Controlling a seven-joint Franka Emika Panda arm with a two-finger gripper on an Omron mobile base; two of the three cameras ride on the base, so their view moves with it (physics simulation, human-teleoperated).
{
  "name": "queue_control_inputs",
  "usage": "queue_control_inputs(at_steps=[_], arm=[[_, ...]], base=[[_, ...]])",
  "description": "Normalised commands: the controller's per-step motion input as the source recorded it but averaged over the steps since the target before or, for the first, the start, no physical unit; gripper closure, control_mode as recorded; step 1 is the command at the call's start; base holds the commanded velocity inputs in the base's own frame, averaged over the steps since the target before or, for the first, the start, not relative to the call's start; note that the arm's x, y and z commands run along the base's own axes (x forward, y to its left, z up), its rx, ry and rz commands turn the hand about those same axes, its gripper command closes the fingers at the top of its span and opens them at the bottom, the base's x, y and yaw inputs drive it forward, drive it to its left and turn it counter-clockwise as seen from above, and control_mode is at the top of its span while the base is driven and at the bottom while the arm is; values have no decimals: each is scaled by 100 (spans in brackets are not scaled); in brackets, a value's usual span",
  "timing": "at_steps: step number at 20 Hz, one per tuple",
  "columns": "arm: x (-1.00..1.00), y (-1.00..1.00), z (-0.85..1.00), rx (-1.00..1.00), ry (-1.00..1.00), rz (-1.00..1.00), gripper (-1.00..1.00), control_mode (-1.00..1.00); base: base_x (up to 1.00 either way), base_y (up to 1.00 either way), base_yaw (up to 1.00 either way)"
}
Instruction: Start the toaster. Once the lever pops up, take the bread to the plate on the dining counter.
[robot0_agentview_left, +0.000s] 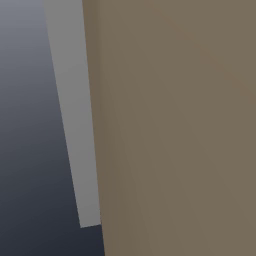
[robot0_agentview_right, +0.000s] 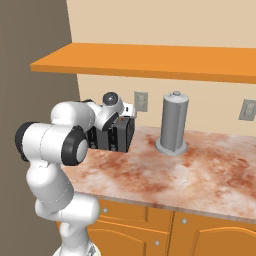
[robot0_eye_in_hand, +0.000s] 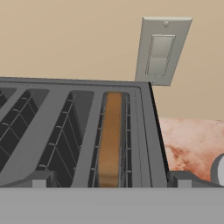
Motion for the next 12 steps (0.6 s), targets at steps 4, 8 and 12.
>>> queue_control_inputs(at_steps=[4, 8, 12], arm=[[0, 0, 0, 0, 0, 0, -100, -100], [0, 0, 0, 0, 0, 0, -100, -100], [0, 0, 0, 0, 0, 0, -100, -100]], base=[[0, 0, 0], [0, 0, 0], [0, 0, 0]])
